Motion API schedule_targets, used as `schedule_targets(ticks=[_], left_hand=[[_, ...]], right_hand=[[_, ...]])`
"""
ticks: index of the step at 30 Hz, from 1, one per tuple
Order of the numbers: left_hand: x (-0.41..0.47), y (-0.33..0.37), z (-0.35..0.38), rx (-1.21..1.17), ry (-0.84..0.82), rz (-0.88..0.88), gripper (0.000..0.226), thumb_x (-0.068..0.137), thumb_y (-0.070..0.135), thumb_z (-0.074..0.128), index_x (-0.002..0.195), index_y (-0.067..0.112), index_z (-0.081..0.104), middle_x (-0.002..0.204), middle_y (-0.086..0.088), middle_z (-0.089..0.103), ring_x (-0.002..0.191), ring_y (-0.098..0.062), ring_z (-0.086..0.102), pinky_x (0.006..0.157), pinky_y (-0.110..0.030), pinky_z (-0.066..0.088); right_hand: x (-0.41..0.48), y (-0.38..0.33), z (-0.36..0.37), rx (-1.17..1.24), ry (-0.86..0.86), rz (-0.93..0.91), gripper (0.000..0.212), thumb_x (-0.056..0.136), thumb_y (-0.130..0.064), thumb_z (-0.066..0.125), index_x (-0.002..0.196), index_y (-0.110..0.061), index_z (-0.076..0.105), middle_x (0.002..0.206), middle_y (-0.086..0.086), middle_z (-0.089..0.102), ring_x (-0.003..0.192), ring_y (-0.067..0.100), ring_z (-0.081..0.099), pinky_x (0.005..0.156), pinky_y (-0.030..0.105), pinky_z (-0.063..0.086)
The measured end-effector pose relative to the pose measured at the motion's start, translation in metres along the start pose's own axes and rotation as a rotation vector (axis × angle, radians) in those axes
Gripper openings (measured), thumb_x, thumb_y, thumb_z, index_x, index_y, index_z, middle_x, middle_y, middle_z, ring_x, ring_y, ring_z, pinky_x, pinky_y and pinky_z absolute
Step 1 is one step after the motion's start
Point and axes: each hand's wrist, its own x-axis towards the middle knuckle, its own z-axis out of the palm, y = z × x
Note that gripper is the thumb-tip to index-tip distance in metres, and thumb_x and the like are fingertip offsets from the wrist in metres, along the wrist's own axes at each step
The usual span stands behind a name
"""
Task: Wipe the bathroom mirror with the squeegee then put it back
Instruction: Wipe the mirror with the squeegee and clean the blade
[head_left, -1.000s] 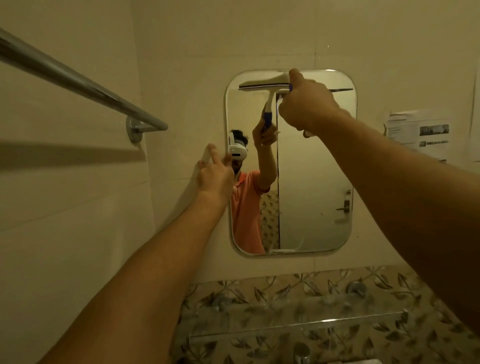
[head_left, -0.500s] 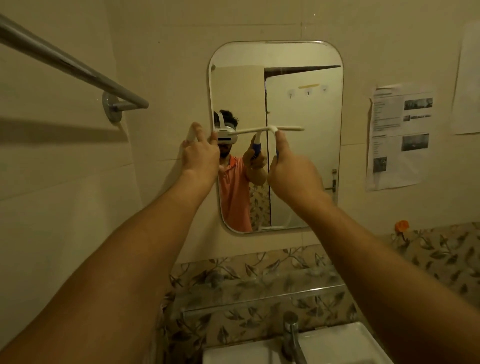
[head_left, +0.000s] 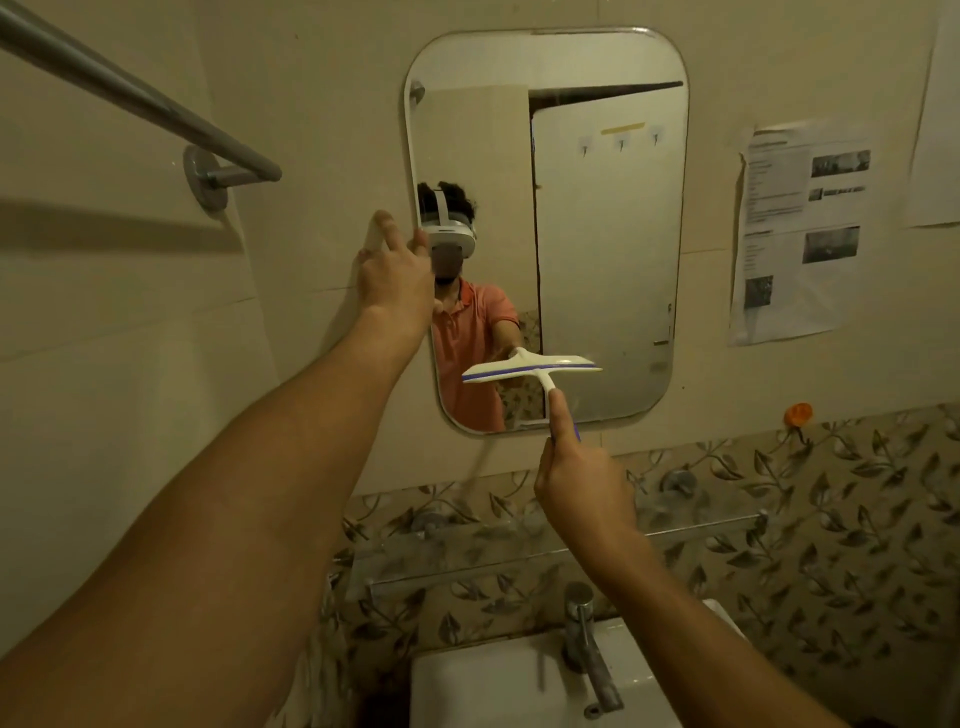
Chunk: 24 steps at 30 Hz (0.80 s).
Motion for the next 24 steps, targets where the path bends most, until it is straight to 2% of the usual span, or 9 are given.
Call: schedule_targets(ticks=[5, 8, 12, 15, 19, 22, 24], left_hand=[[-0.001, 0.0, 0.0, -0.003, -0.004, 0.009, 0.099, 0.089, 0.054, 0.069, 0.161, 0.018, 0.012, 0.162, -0.031, -0.001, 0.116, -0.044, 0.059, 0.085, -0.041, 0.055], [-0.003, 0.001, -0.002, -0.006, -0.009, 0.016, 0.099, 0.089, 0.053, 0.068, 0.162, 0.018, 0.011, 0.162, -0.031, -0.001, 0.119, -0.044, 0.057, 0.091, -0.043, 0.054], [-0.003, -0.001, -0.005, 0.012, -0.008, 0.028, 0.1, 0.089, 0.056, 0.067, 0.162, 0.016, 0.011, 0.161, -0.034, 0.001, 0.112, -0.041, 0.062, 0.092, -0.043, 0.053], [-0.003, 0.0, -0.005, 0.041, -0.003, 0.031, 0.101, 0.088, 0.058, 0.066, 0.161, 0.016, 0.012, 0.16, -0.035, 0.003, 0.111, -0.04, 0.063, 0.092, -0.042, 0.053], [-0.002, -0.001, -0.003, 0.042, 0.004, 0.021, 0.101, 0.088, 0.06, 0.066, 0.161, 0.016, 0.011, 0.16, -0.034, 0.002, 0.117, -0.042, 0.059, 0.093, -0.041, 0.053], [-0.003, 0.001, -0.005, 0.028, -0.001, 0.016, 0.101, 0.087, 0.059, 0.066, 0.161, 0.016, 0.012, 0.16, -0.034, 0.001, 0.119, -0.041, 0.058, 0.095, -0.04, 0.052], [-0.002, 0.001, -0.004, 0.032, -0.003, 0.015, 0.101, 0.088, 0.059, 0.066, 0.161, 0.016, 0.012, 0.16, -0.034, 0.001, 0.121, -0.039, 0.057, 0.1, -0.04, 0.049]], right_hand=[[-0.01, 0.01, 0.011, 0.016, -0.046, 0.032, 0.076, 0.108, -0.021, 0.039, 0.16, -0.035, -0.016, 0.067, 0.001, 0.051, 0.052, 0.012, 0.047, 0.042, 0.024, 0.028], [-0.02, 0.016, 0.019, 0.048, -0.065, 0.04, 0.08, 0.107, -0.021, 0.039, 0.159, -0.037, -0.019, 0.067, 0.001, 0.055, 0.053, 0.013, 0.051, 0.044, 0.025, 0.037], [-0.028, 0.033, 0.03, 0.051, -0.16, 0.094, 0.074, 0.108, -0.023, 0.036, 0.16, -0.038, -0.013, 0.071, 0.001, 0.057, 0.057, 0.014, 0.052, 0.046, 0.027, 0.039], [-0.032, 0.047, 0.034, 0.096, -0.201, 0.128, 0.07, 0.107, -0.023, 0.035, 0.162, -0.039, -0.005, 0.074, 0.003, 0.061, 0.061, 0.017, 0.058, 0.057, 0.035, 0.054], [-0.036, 0.06, 0.024, 0.11, -0.188, 0.098, 0.07, 0.108, -0.028, 0.035, 0.16, -0.042, -0.011, 0.071, 0.0, 0.063, 0.059, 0.016, 0.06, 0.053, 0.03, 0.05], [-0.033, 0.063, 0.01, 0.106, -0.221, 0.1, 0.07, 0.108, -0.029, 0.038, 0.162, -0.04, -0.006, 0.072, -0.002, 0.062, 0.062, 0.015, 0.061, 0.058, 0.031, 0.053], [-0.024, 0.053, -0.009, 0.144, -0.167, 0.044, 0.069, 0.108, -0.032, 0.04, 0.161, -0.043, -0.002, 0.068, -0.002, 0.061, 0.056, 0.013, 0.057, 0.054, 0.032, 0.051]])
